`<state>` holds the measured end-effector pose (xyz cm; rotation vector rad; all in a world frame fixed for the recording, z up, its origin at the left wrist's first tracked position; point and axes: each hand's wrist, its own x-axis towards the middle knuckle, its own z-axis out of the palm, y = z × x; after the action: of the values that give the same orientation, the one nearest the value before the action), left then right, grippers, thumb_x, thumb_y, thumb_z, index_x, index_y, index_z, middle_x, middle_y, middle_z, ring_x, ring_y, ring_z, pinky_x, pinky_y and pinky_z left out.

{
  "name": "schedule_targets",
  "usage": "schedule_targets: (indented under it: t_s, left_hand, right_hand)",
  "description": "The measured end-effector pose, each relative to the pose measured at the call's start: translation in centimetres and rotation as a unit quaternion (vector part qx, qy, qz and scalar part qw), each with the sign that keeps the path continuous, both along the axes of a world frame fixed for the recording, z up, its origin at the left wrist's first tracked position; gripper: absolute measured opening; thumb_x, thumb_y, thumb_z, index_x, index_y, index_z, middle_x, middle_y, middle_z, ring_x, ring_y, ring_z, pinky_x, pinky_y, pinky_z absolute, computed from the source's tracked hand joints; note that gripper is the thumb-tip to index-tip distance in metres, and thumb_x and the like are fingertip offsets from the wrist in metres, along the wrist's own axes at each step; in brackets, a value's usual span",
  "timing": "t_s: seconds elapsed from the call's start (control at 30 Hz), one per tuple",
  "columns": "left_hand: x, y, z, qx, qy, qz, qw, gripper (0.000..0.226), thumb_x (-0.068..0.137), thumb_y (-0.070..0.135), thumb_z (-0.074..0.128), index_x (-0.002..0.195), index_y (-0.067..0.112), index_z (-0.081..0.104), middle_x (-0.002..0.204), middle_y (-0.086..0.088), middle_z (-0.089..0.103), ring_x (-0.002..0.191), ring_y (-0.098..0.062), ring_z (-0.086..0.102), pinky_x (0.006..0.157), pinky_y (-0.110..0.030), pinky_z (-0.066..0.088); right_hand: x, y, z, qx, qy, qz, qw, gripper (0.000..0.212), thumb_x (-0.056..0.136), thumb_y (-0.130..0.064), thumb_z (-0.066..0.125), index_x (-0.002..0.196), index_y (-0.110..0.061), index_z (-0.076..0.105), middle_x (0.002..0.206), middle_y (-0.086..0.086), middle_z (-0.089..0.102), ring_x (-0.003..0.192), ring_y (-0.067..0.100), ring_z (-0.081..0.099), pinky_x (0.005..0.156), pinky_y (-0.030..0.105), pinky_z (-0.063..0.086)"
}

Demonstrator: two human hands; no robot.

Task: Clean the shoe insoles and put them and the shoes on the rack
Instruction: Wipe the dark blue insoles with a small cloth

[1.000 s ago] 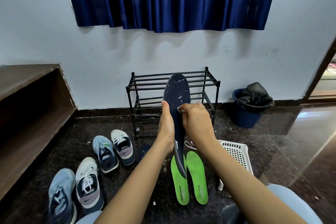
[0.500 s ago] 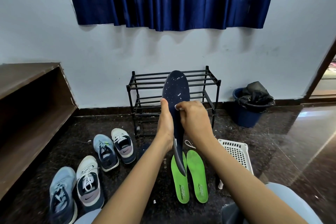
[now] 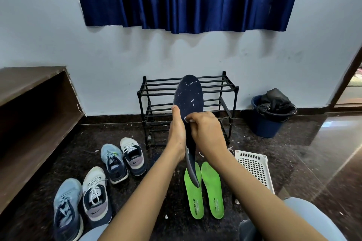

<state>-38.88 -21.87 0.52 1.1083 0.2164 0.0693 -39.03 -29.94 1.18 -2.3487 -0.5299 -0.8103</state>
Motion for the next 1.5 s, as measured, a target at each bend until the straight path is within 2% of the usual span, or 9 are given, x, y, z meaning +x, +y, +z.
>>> schedule_targets:
  t_s: [0.07,0.23,0.33,0.5,0.67,0.77,1.0,1.23,1.5]
  left_hand:
    - [-0.1,-0.5,0.1,-0.012,0.007,-0.026,1.0,0.067,0.097,0.064,0.026,0.118,0.017,0.068,0.113,-0.007,0.072,0.106,-0.023,0.068,0.085,-0.033,0.055]
    - [-0.4,-1.0,0.5,-0.028,0.013,-0.054,0.998,0.068,0.097,0.066,0.024,0.119,0.017,0.067,0.112,-0.008,0.072,0.091,-0.02,0.071,0.067,-0.028,0.058]
    - [-0.1,-0.3,0.3,-0.024,0.01,-0.02,0.999,0.069,0.097,0.065,0.027,0.113,0.014,0.07,0.11,-0.008,0.073,0.098,-0.022,0.07,0.082,-0.032,0.055]
    - [0.0,0.0,0.2,-0.021,0.008,-0.008,1.0,0.068,0.097,0.064,0.027,0.11,0.014,0.071,0.107,-0.006,0.074,0.101,-0.023,0.069,0.086,-0.034,0.053]
    - [-0.1,-1.0,0.0,-0.027,0.026,-0.046,0.998,0.073,0.094,0.07,0.025,0.119,0.016,0.067,0.11,-0.01,0.071,0.091,-0.025,0.067,0.067,-0.031,0.051]
    - [0.0,-1.0,0.0,-0.03,0.027,-0.035,0.999,0.071,0.095,0.068,0.026,0.121,0.016,0.067,0.116,-0.011,0.07,0.105,-0.027,0.067,0.08,-0.035,0.054]
    - [0.1,0.3,0.5,-0.031,0.015,-0.008,0.999,0.072,0.096,0.066,0.025,0.114,0.013,0.069,0.113,-0.01,0.072,0.105,-0.027,0.067,0.095,-0.038,0.051]
    - [0.0,-1.1,0.5,-0.064,0.035,-0.051,0.996,0.076,0.093,0.072,0.027,0.12,0.013,0.067,0.104,-0.012,0.072,0.084,-0.025,0.069,0.064,-0.034,0.055]
    - [-0.1,0.2,1.0,-0.104,-0.019,-0.039,0.994,0.059,0.102,0.051,0.025,0.105,0.011,0.068,0.097,-0.008,0.072,0.094,-0.025,0.065,0.086,-0.035,0.05]
  right_hand:
    - [0.7,-0.6,0.5,0.015,0.004,-0.027,1.0,0.023,0.077,0.007,0.057,0.089,-0.007,0.073,0.081,0.008,0.072,0.082,0.029,0.06,0.073,0.03,0.045]
    - [0.8,-1.2,0.7,0.039,0.02,-0.047,0.998,0.025,0.08,0.005,0.055,0.093,-0.008,0.073,0.086,0.007,0.072,0.088,0.027,0.059,0.075,0.026,0.041]
    - [-0.1,-0.5,0.0,0.009,0.019,-0.004,1.0,0.027,0.077,0.007,0.056,0.091,-0.008,0.073,0.083,0.008,0.072,0.084,0.029,0.06,0.075,0.029,0.045]
    - [0.0,-0.4,-0.1,-0.017,0.017,0.022,0.999,0.025,0.078,0.006,0.055,0.09,-0.008,0.073,0.082,0.008,0.072,0.083,0.03,0.059,0.074,0.033,0.048]
    - [1.4,-1.6,0.5,0.034,0.033,-0.041,0.998,0.024,0.082,0.003,0.055,0.093,-0.009,0.073,0.087,0.008,0.072,0.09,0.028,0.059,0.076,0.031,0.044]
    - [1.1,-1.4,0.5,0.04,0.038,-0.043,0.998,0.025,0.081,0.004,0.055,0.095,-0.009,0.073,0.089,0.008,0.072,0.091,0.027,0.059,0.078,0.028,0.043]
    - [-0.2,-0.4,-0.2,-0.008,0.015,0.018,1.0,0.026,0.078,0.006,0.056,0.091,-0.008,0.073,0.083,0.008,0.072,0.084,0.029,0.059,0.074,0.032,0.049]
    - [1.5,-2.5,0.9,0.053,0.022,-0.068,0.996,0.023,0.082,0.003,0.056,0.094,-0.007,0.072,0.088,0.008,0.072,0.09,0.027,0.059,0.076,0.03,0.043]
    - [0.0,-0.8,-0.3,0.0,0.026,0.005,1.0,0.025,0.08,0.004,0.056,0.094,-0.009,0.073,0.089,0.007,0.072,0.089,0.028,0.059,0.074,0.03,0.046]
